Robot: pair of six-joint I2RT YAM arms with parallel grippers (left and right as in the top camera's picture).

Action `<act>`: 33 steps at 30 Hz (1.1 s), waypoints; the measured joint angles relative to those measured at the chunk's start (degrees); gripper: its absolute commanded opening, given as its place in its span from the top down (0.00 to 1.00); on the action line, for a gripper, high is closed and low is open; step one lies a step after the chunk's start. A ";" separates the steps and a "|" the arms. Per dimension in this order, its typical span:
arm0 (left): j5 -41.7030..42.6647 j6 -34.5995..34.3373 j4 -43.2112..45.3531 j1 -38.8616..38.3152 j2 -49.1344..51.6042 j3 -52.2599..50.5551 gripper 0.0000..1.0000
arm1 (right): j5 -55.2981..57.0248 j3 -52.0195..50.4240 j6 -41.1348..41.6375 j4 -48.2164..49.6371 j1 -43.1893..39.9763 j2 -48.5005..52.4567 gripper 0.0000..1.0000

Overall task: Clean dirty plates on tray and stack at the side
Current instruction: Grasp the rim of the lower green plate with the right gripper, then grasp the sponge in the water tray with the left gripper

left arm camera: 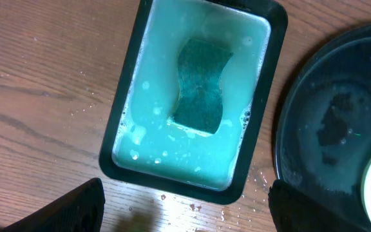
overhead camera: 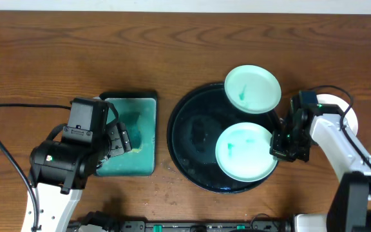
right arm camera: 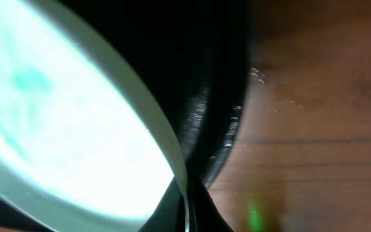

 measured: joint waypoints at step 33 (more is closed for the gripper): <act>0.00 0.00 0.04 0.00 0.00 0.00 0.18 | 2.80 2.34 -1.55 20.79 17.11 -5.77 0.66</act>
